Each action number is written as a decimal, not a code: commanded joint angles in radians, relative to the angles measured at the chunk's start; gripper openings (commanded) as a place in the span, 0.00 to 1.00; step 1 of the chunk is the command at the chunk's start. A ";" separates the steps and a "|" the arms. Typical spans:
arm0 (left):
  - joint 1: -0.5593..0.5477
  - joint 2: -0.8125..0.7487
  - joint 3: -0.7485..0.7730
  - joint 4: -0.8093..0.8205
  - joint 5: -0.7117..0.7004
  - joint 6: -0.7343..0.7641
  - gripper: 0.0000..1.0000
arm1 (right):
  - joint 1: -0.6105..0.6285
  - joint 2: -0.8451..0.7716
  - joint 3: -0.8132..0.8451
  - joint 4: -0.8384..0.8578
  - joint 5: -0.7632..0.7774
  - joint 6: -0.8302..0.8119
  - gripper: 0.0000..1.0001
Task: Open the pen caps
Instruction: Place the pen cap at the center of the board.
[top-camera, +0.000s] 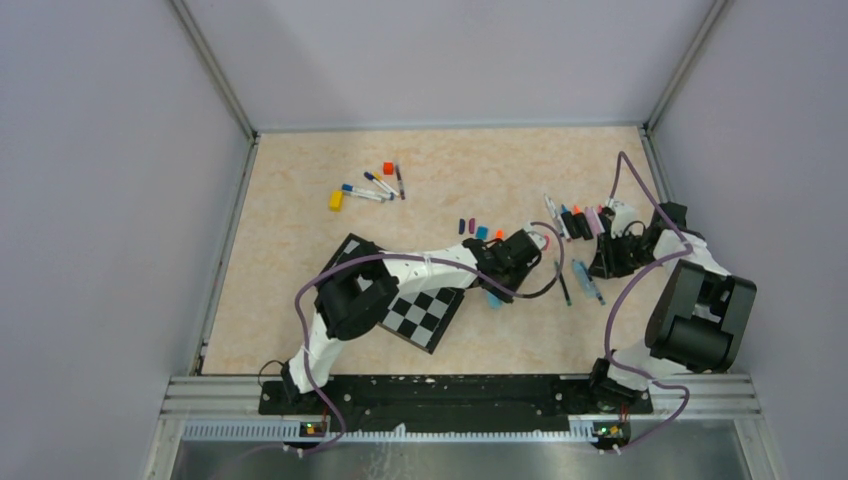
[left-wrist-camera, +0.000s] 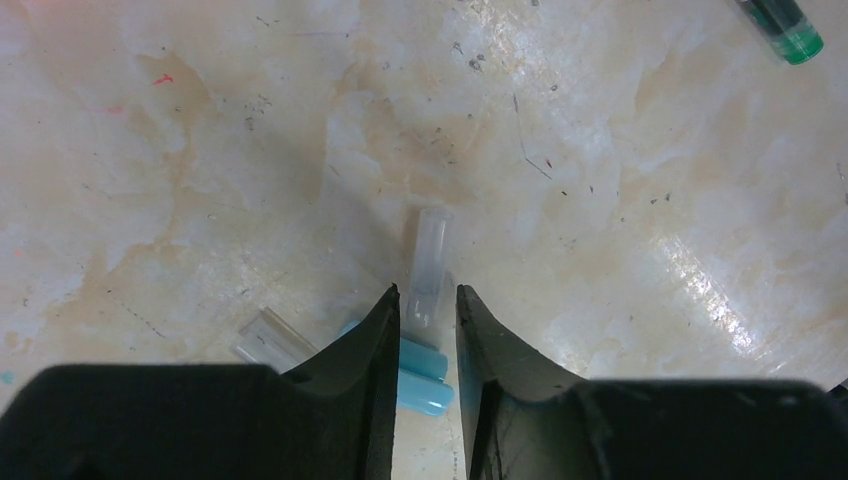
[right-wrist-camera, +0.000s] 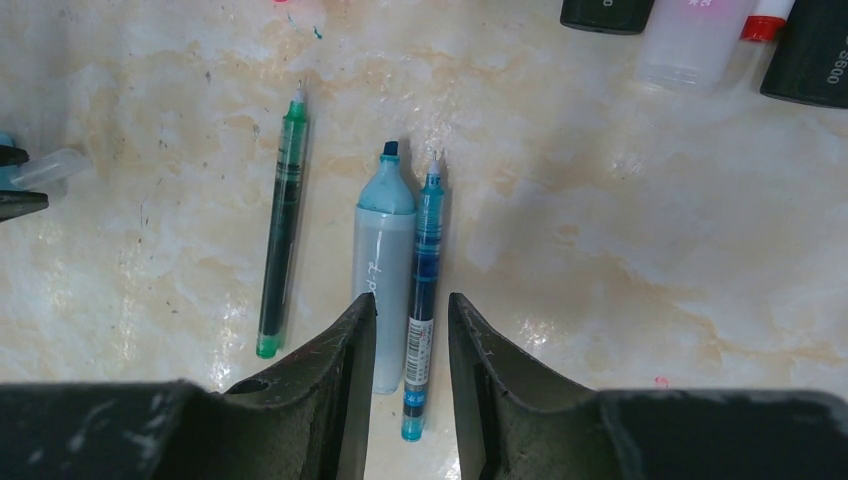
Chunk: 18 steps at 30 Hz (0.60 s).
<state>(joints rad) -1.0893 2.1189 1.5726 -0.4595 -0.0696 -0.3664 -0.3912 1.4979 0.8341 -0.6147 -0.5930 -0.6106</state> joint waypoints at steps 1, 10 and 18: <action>-0.005 -0.017 0.040 -0.010 -0.023 0.008 0.31 | -0.008 -0.044 0.022 0.004 -0.026 -0.019 0.31; -0.005 -0.118 -0.009 0.025 -0.071 0.033 0.37 | -0.009 -0.055 0.020 0.002 -0.034 -0.020 0.32; -0.004 -0.293 -0.141 0.133 -0.241 0.056 0.54 | -0.009 -0.058 0.020 -0.002 -0.043 -0.024 0.32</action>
<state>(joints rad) -1.0893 1.9530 1.4681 -0.4091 -0.1780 -0.3313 -0.3912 1.4784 0.8341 -0.6186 -0.6056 -0.6113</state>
